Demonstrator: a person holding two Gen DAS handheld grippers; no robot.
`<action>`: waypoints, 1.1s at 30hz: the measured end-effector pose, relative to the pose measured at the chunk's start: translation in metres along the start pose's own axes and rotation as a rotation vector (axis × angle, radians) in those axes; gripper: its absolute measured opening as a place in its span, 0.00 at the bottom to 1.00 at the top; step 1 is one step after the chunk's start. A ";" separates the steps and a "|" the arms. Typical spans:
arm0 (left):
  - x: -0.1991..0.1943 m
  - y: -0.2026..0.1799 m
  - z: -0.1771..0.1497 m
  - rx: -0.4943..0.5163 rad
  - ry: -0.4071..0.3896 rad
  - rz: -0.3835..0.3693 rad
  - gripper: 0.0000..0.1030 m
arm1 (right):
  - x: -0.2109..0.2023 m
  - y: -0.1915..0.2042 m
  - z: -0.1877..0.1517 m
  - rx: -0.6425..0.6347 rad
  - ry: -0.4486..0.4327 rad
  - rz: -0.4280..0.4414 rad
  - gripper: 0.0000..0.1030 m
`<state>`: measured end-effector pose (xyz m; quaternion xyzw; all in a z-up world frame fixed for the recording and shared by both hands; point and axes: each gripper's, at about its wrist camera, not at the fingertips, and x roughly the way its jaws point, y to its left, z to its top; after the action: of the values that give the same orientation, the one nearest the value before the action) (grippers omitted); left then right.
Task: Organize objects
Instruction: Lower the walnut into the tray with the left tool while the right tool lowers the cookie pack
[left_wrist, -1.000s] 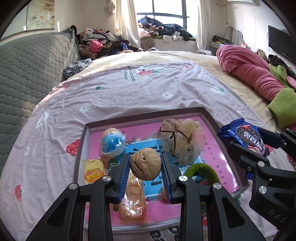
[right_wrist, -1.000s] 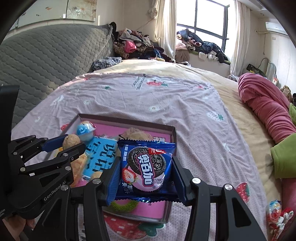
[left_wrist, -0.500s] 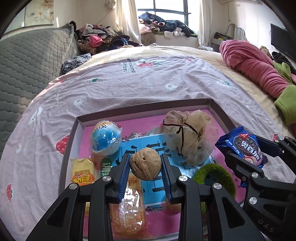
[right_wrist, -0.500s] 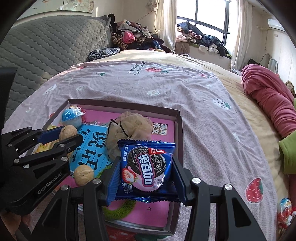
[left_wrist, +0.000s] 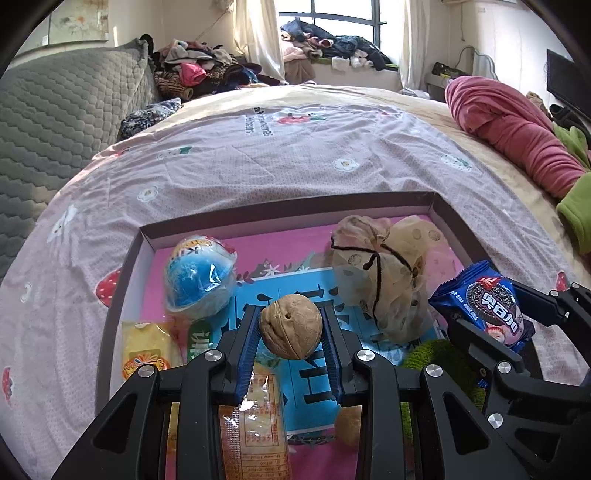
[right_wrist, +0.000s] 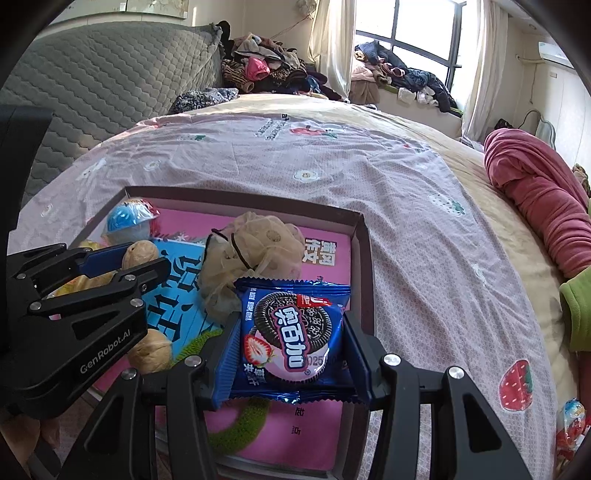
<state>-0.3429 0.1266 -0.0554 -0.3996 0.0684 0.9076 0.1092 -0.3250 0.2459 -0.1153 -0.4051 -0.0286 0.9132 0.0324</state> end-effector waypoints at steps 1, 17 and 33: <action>0.001 0.000 -0.001 -0.002 0.002 0.000 0.33 | 0.001 0.000 0.000 -0.002 0.002 -0.002 0.50; 0.013 -0.007 -0.010 0.001 0.013 0.003 0.33 | 0.012 -0.008 -0.004 0.031 -0.002 -0.005 0.51; 0.012 -0.007 -0.012 -0.006 0.001 0.004 0.34 | 0.012 -0.012 -0.005 0.059 -0.006 0.012 0.53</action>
<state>-0.3405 0.1326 -0.0730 -0.4003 0.0666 0.9078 0.1062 -0.3291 0.2589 -0.1263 -0.4014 0.0007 0.9151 0.0387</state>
